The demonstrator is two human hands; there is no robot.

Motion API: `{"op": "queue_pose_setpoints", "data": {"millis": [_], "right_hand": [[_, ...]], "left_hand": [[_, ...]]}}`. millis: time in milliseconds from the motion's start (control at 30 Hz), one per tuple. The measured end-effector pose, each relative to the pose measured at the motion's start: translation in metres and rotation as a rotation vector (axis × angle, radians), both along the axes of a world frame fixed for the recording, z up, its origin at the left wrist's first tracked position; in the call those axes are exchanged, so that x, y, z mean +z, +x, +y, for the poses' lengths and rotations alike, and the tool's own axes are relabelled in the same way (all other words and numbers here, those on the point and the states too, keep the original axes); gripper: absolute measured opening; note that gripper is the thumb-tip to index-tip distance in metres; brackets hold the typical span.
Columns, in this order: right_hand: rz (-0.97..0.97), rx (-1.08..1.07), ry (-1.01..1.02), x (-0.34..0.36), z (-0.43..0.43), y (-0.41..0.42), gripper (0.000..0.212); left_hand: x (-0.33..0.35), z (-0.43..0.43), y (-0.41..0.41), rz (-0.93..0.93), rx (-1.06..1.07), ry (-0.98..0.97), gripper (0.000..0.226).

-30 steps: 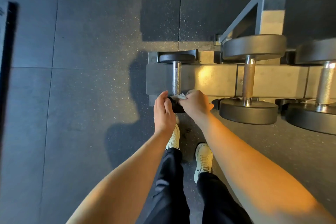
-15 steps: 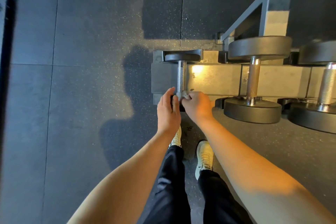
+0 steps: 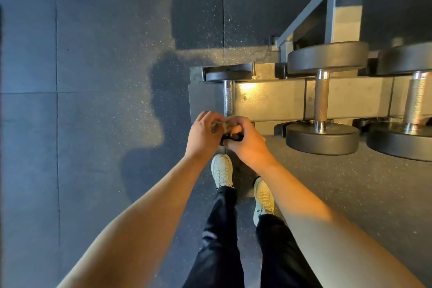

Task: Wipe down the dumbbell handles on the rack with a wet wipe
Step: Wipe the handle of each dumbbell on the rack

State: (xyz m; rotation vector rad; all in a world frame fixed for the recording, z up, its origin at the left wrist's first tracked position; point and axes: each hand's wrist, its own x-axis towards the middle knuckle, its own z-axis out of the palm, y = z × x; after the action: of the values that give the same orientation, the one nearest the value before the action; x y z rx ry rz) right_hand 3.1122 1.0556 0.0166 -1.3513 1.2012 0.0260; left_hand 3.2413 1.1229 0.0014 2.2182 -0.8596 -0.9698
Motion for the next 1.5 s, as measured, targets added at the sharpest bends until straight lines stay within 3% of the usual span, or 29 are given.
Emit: {"op": "queue_pose_setpoints", "data": {"millis": [100,167,300,400,567,667,867,1033,1167,1300,1500], "right_hand": [[0.002,-0.23,0.019,-0.006,0.005,0.0,0.041],[0.004,-0.323,0.049,-0.013,0.011,0.006,0.045],[0.047,-0.375,0.047,-0.025,0.019,0.016,0.059],[0.053,-0.403,0.062,-0.029,0.018,0.017,0.061],[0.034,-0.434,0.126,-0.031,0.016,0.017,0.062],[0.021,-0.472,0.171,-0.03,0.015,0.016,0.062],[-0.011,-0.549,0.274,-0.028,0.006,0.01,0.061],[-0.101,-0.611,0.349,-0.022,0.001,0.006,0.05],[-0.081,-0.595,0.323,-0.024,0.003,0.006,0.042],[-0.031,-0.546,0.285,-0.02,0.009,0.013,0.044],[0.014,-0.502,0.305,-0.012,0.008,0.019,0.057]], "left_hand": [[-0.01,-0.011,0.006,-0.019,0.064,0.119,0.025],[-0.014,-0.022,0.004,0.071,-0.051,0.254,0.025],[-0.011,-0.042,0.005,0.15,-0.271,0.428,0.015],[-0.012,-0.045,0.01,0.149,-0.33,0.463,0.022],[0.0,-0.035,0.007,0.131,-0.155,0.368,0.031],[0.009,-0.023,0.01,0.176,-0.042,0.316,0.024],[0.019,-0.02,0.008,0.18,-0.097,0.278,0.014],[0.02,-0.032,-0.018,0.215,-0.245,0.255,0.031],[0.016,-0.018,-0.022,0.187,-0.229,0.141,0.024],[0.018,0.004,-0.023,0.173,-0.197,0.014,0.027],[0.009,0.01,-0.015,0.027,-0.16,0.045,0.025]]}}
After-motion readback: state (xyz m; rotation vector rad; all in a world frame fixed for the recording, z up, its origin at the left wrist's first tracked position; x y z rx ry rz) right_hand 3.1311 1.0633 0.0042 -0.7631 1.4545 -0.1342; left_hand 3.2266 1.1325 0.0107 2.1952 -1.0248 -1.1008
